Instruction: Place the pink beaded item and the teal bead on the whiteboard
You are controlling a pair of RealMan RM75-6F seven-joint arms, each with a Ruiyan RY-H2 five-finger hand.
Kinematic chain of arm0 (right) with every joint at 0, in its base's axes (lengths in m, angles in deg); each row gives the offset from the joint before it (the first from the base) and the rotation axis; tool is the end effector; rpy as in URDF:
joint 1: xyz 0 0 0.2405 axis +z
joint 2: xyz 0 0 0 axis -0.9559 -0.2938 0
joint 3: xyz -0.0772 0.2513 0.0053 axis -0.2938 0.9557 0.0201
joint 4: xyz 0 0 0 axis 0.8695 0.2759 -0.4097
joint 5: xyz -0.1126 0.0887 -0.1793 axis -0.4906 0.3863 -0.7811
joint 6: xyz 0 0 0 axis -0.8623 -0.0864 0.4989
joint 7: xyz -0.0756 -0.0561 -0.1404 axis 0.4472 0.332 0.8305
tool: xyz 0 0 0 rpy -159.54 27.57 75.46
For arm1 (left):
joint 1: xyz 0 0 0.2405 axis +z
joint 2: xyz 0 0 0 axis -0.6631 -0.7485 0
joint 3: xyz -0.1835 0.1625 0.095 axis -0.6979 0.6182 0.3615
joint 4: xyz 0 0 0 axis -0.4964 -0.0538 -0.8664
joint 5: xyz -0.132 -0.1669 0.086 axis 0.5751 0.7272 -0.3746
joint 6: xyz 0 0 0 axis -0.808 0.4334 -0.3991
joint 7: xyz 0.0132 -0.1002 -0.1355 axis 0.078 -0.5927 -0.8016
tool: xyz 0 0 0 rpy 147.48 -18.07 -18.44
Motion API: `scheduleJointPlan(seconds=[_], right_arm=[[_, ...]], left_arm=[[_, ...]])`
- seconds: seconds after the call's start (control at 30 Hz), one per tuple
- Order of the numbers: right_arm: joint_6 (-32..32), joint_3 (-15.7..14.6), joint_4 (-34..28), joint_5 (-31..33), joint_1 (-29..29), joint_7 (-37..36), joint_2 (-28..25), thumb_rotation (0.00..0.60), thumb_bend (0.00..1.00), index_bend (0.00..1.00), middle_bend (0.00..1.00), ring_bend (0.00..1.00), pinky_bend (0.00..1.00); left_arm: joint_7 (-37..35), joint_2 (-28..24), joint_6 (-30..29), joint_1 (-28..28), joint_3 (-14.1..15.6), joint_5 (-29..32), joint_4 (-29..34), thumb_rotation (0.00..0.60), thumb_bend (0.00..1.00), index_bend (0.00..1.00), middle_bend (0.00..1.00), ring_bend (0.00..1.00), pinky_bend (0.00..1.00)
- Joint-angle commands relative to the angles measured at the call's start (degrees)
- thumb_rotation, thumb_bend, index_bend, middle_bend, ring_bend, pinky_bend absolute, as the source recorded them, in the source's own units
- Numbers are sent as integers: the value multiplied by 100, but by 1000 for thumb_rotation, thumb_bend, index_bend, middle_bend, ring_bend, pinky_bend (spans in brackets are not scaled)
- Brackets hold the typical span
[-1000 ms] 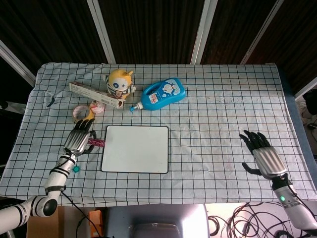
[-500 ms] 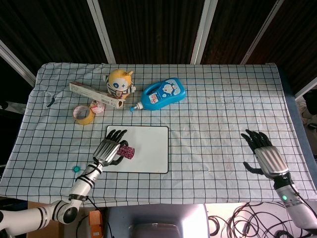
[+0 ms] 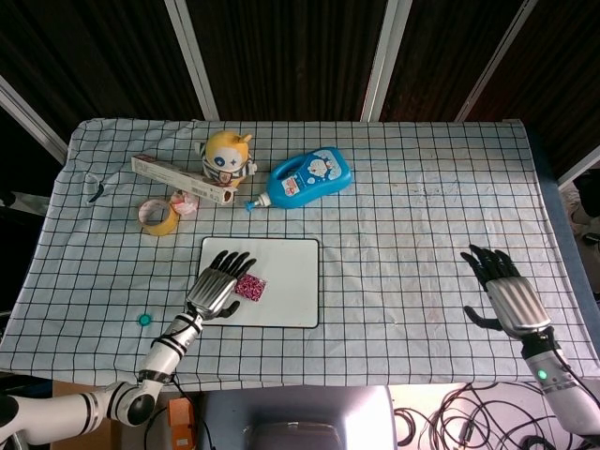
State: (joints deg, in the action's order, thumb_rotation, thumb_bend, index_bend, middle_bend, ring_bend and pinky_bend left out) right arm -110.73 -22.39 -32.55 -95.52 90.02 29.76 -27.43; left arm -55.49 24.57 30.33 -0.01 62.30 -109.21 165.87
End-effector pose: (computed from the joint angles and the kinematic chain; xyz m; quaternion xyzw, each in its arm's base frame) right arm -0.3067 -0.2673 0.1161 0.6838 -0.4022 0.3325 0.5099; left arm -0.1594 0.3522 -0.0799 -0.7798 -0.3490 -0.3268 0.4040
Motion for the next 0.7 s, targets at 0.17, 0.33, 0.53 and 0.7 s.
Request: scheduleJointPlan(seconds=[0.17, 0.33, 0.53, 0.7], right_arm=[[20, -31, -29, -60, 3, 11, -9, 600, 236, 0, 0, 0, 0], [17, -27, -46, -67, 10, 124, 48, 600, 237, 0, 0, 0, 0], [86, -45, -69, -51, 37, 276, 114, 600, 236, 0, 0, 0, 0], [116, -36, -80, -28, 55, 312, 126, 600, 237, 0, 0, 0, 0]], left_arm=[[309, -1317, -922, 723, 467, -280, 1190, 600, 361, 343, 0, 0, 56], [309, -1860, -973, 1065, 731, -23, 1460, 600, 364, 356, 0, 0, 62], [11, -1876, -857, 1294, 838, 116, 1151, 600, 376, 357, 0, 0, 60], [-320, -1646, -701, 1411, 886, 38, 663, 600, 354, 354, 0, 0, 60]])
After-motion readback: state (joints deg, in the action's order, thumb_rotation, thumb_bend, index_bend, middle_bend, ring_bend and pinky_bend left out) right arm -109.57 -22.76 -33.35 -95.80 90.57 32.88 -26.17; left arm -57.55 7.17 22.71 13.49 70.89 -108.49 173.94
